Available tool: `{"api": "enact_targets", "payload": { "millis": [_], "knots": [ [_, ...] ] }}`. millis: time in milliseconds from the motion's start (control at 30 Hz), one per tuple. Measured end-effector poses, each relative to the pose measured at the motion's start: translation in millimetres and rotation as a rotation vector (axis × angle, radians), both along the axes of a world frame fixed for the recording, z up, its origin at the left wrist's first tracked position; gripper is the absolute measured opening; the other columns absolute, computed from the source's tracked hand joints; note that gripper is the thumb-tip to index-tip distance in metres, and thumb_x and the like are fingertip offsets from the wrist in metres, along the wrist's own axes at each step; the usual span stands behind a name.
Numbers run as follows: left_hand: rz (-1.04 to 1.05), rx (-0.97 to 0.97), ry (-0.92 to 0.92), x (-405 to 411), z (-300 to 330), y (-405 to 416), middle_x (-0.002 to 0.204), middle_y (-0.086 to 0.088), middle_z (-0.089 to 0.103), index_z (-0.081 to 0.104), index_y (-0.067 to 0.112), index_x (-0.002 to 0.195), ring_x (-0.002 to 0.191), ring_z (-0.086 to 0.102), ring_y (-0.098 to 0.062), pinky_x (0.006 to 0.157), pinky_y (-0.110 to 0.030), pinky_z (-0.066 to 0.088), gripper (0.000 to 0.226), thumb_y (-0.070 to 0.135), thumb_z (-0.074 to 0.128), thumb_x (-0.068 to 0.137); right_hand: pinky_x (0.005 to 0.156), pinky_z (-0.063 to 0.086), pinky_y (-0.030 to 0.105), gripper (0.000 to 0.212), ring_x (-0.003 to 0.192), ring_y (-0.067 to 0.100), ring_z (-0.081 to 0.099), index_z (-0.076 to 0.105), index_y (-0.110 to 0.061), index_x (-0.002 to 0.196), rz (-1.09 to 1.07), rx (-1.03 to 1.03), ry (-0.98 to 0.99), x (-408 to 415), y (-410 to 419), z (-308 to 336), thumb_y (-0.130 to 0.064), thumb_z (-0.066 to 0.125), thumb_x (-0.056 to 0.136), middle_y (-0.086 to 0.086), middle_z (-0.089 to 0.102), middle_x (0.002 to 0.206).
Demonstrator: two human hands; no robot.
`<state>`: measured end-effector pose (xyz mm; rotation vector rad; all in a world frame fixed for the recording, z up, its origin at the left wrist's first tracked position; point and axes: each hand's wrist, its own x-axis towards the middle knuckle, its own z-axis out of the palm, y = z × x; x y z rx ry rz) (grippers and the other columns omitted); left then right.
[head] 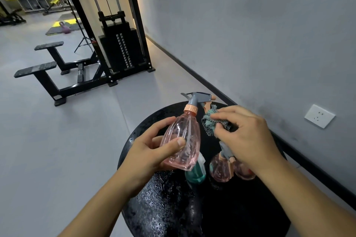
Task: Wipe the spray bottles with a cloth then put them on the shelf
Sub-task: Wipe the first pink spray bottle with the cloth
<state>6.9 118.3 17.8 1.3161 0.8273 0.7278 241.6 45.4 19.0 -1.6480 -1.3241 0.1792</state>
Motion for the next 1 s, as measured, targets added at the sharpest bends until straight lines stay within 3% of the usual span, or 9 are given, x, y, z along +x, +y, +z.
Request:
{"api": "enact_targets", "payload": {
  "millis": [133, 367, 433, 567, 733, 867, 1000],
  "knots": [
    [-0.008, 0.008, 0.005, 2.4, -1.4, -0.6, 0.111, -0.016, 0.080, 0.070, 0.039, 0.131, 0.093, 0.079, -0.037, 0.075, -0.047, 0.064, 0.061, 0.026, 0.094, 0.077, 0.087, 0.046, 0.003, 0.027, 0.103, -0.005, 0.065, 0.082, -0.029, 0.107, -0.016, 0.023, 0.056, -1.5, 1.9, 2.4, -0.010, 0.075, 0.089, -0.021, 0.070, 0.110],
    [-0.061, 0.097, 0.091, -4.4, -5.3, 3.7, 0.126, -0.007, 0.076, 0.059, 0.040, 0.144, 0.107, 0.078, -0.034, 0.096, -0.054, 0.061, 0.091, 0.035, 0.100, 0.063, 0.091, 0.051, 0.011, 0.028, 0.106, -0.004, 0.066, 0.082, -0.034, 0.104, 0.025, 0.030, 0.127, -2.0, -0.6, 7.1, -0.011, 0.076, 0.087, -0.023, 0.071, 0.110],
    [-0.115, 0.149, 0.133, -2.8, -3.0, 2.0, 0.127, -0.003, 0.075, 0.064, 0.038, 0.140, 0.105, 0.079, -0.032, 0.097, -0.053, 0.061, 0.085, 0.028, 0.103, 0.066, 0.091, 0.051, 0.011, 0.028, 0.107, -0.003, 0.066, 0.082, -0.033, 0.104, 0.036, 0.040, 0.119, -4.4, -1.1, 8.3, -0.012, 0.077, 0.088, -0.023, 0.071, 0.110],
    [-0.071, 0.320, 0.240, -0.4, -2.4, -1.2, 0.119, 0.009, 0.074, 0.067, 0.044, 0.127, 0.097, 0.079, -0.019, 0.086, -0.037, 0.065, 0.074, 0.023, 0.102, 0.065, 0.090, 0.049, 0.007, 0.028, 0.106, -0.004, 0.066, 0.082, -0.033, 0.103, 0.023, 0.063, 0.133, -6.5, -1.1, 9.9, -0.010, 0.076, 0.087, -0.023, 0.071, 0.110],
    [0.095, 0.639, 0.451, -9.9, -16.7, 12.9, 0.129, 0.020, 0.062, 0.052, 0.060, 0.131, 0.107, 0.070, -0.003, 0.088, -0.023, 0.059, 0.085, 0.054, 0.093, 0.057, 0.089, 0.048, 0.005, 0.029, 0.104, -0.001, 0.068, 0.082, -0.033, 0.101, -0.035, 0.162, 0.183, -3.2, -0.1, 18.1, -0.007, 0.076, 0.088, -0.020, 0.072, 0.108],
    [0.122, 0.787, 0.537, -17.7, -20.1, 17.9, 0.128, 0.031, 0.056, 0.050, 0.054, 0.140, 0.113, 0.059, 0.009, 0.088, -0.009, 0.047, 0.089, 0.041, 0.096, 0.065, 0.085, 0.047, 0.003, 0.027, 0.101, -0.005, 0.068, 0.082, -0.026, 0.102, -0.034, 0.218, 0.190, -4.3, -1.1, 27.7, -0.003, 0.075, 0.088, -0.019, 0.072, 0.107],
    [0.098, 0.856, 0.550, -20.1, -21.4, 18.1, 0.133, 0.033, 0.051, 0.047, 0.052, 0.143, 0.119, 0.055, 0.011, 0.095, -0.014, 0.047, 0.090, 0.039, 0.095, 0.069, 0.086, 0.049, 0.007, 0.027, 0.102, -0.003, 0.068, 0.082, -0.027, 0.102, -0.026, 0.233, 0.190, -6.3, -0.9, 32.4, -0.005, 0.075, 0.088, -0.020, 0.072, 0.107]
  ]
}}
